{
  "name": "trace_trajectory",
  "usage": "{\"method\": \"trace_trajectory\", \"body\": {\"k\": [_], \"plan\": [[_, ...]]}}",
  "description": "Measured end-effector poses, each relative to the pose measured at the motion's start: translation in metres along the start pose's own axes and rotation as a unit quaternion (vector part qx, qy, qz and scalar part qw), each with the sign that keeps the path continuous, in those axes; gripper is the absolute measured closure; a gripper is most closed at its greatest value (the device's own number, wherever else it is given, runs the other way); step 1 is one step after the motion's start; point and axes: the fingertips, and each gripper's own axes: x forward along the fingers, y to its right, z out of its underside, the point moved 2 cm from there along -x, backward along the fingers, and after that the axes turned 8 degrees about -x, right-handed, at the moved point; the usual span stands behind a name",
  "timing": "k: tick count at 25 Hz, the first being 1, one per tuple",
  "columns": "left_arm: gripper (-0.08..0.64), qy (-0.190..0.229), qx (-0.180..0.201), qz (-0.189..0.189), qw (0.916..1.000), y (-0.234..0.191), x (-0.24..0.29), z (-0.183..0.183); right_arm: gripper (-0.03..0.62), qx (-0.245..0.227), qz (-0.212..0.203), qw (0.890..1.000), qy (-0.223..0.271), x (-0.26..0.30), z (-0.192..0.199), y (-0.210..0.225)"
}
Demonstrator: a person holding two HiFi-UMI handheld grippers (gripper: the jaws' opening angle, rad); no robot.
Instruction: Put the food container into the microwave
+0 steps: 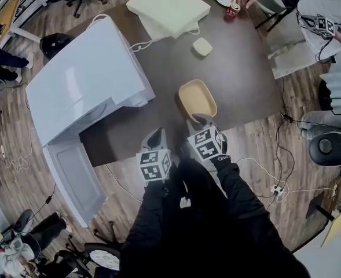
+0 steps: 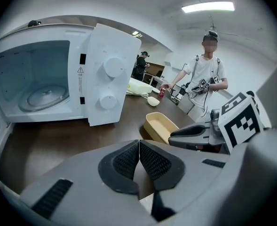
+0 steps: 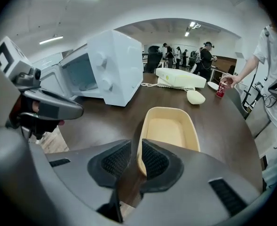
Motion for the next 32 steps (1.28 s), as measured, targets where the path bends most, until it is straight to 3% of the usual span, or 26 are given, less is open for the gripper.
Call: {"method": "trace_trajectory", "body": {"k": [11, 23, 32], "plan": [[0.526, -0.01, -0.026, -0.017, 0.9995, -0.035, 0.007, 0.006, 0.534, -0.04, 0.013, 0.997, -0.059, 0.035, 0.019, 0.0], [0.526, 0.006, -0.034, -0.027, 0.999, -0.036, -0.007, 0.003, 0.555, -0.092, 0.051, 0.994, -0.032, 0.007, -0.002, 0.004], [0.526, 0.031, -0.062, -0.048, 0.9964, -0.048, -0.037, 0.007, 0.555, -0.147, 0.029, 0.989, -0.002, -0.024, -0.026, -0.033]]}}
